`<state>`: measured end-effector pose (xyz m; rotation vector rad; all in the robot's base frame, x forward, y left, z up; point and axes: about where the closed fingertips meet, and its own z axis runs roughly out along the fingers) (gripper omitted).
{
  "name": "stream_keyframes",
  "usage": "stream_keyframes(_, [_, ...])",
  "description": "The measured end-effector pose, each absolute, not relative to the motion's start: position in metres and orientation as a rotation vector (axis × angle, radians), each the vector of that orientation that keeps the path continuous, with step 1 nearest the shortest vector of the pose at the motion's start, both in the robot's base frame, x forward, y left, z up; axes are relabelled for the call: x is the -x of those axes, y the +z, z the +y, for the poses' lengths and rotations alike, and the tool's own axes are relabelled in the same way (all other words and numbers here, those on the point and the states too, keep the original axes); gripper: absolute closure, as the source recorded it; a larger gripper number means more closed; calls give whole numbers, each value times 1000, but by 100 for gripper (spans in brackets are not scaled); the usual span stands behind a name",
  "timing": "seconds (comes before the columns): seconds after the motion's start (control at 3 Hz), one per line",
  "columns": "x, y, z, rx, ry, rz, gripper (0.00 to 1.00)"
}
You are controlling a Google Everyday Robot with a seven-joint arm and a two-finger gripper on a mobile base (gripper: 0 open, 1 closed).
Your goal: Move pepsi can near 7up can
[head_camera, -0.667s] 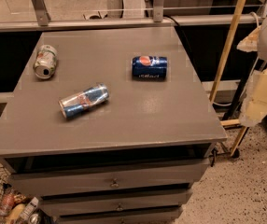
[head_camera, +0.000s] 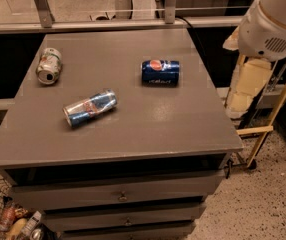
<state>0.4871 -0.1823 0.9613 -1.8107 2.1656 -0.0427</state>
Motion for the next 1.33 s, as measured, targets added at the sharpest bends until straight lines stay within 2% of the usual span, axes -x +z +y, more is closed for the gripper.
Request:
stream_keyframes(0.67, [-587, 910, -106, 1846, -15, 2079, 0])
stream_keyframes(1.33, [-663, 885, -84, 1733, 33, 2091, 0])
